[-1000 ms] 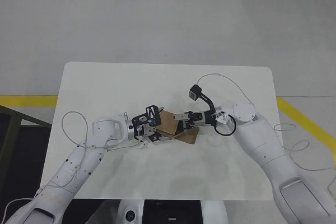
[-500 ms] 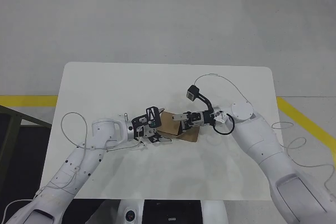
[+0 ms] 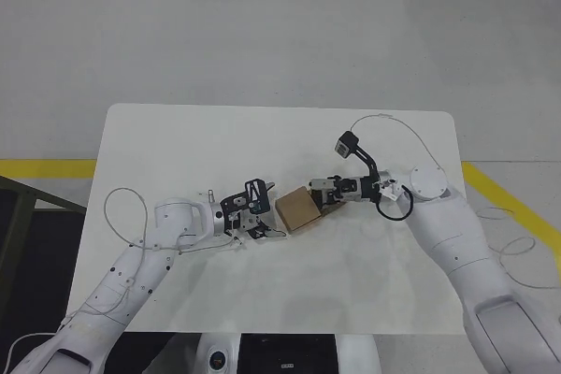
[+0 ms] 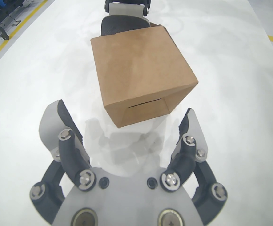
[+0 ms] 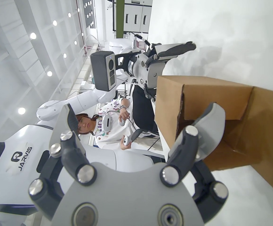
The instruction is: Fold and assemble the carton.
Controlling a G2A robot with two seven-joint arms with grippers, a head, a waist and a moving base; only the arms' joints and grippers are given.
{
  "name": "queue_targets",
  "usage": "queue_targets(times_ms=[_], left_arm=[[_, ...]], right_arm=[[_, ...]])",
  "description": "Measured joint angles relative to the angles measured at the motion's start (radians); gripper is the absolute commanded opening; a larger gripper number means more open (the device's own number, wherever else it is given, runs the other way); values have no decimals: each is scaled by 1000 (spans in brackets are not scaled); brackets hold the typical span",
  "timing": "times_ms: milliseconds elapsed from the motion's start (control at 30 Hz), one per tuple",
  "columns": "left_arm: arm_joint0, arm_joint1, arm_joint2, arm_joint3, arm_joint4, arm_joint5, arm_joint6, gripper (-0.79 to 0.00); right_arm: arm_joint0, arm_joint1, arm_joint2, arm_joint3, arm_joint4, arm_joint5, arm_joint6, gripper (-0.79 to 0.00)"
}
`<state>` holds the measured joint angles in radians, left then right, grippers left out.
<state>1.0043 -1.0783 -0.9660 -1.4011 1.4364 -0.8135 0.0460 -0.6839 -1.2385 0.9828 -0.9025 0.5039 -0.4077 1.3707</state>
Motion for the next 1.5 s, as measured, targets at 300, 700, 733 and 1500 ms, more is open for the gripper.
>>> queue_targets(times_ms=[300,700,733,1500], left_arm=[[0,-2,-3,0,-9,3,-8,0],[1,-1,-12,-8,-8,-1,-15,0],[1,-1,-11,-9,-8,-1,-15,0],[-18,-15,12,0,-15,9,-30,0]], right_arm=[[-73,29,47,-134,-64,51,-50,0],[-184,80,178,-304,-151,79,-145,0],[-191,84,190,-317,-154,84,-137,0],[-236,86,130,-289,-109,81,-107,0]])
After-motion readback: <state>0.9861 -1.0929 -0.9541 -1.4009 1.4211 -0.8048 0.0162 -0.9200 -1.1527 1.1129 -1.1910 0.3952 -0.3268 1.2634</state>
